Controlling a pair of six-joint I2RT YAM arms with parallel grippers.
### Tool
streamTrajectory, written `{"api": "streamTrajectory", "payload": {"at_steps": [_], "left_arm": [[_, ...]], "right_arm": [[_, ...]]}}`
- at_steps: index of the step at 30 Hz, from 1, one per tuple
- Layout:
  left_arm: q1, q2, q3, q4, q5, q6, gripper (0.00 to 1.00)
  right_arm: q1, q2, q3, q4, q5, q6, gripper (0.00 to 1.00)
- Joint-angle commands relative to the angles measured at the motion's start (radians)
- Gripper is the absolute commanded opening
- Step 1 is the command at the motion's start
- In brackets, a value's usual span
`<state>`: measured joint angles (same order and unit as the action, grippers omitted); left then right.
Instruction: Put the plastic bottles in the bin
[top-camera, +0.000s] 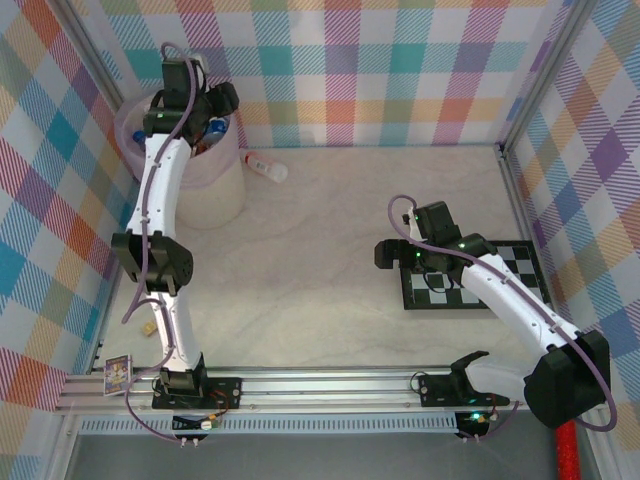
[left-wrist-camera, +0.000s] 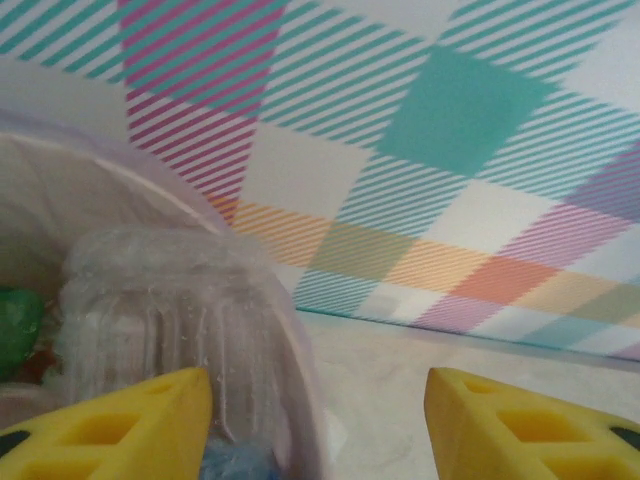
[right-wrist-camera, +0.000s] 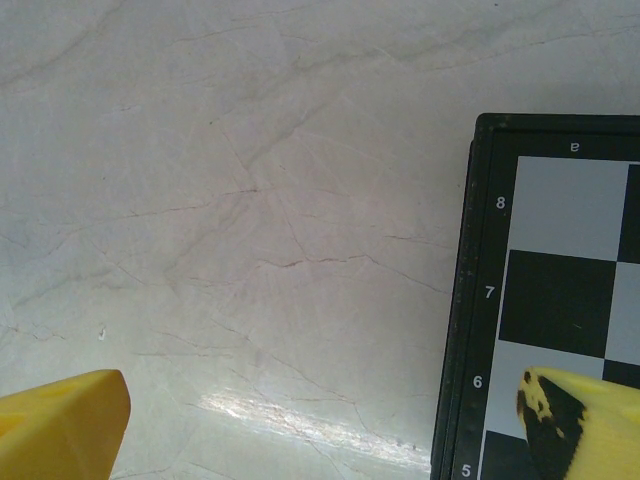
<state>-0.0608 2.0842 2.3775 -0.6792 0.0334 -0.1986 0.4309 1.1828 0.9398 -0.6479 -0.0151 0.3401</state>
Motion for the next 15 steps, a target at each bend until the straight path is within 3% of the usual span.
{"api": "streamTrajectory", "payload": {"at_steps": [1,7,12,15], "left_arm": [[0.016,-0.003,-0.002,-0.076,-0.072,-0.021,0.56],[0.022,-0.04,-0.051,-0.022,-0.038,-0.067,0.55],[0.019,-0.113,-0.097,0.063,0.014,-0.071,0.75],[0.01,-0.186,-0.155,0.134,0.04,-0.069,0.81]], "right_arm": [[-0.004,-0.024,0.01,-0.012,-0.011,0.0,0.99],[-0.004,-0.027,0.004,-0.006,-0.016,0.005,0.99],[-0.003,-0.035,0.004,-0.002,-0.02,0.005,0.99],[-0.004,-0.038,0.001,0.006,-0.027,0.007,0.99]]}}
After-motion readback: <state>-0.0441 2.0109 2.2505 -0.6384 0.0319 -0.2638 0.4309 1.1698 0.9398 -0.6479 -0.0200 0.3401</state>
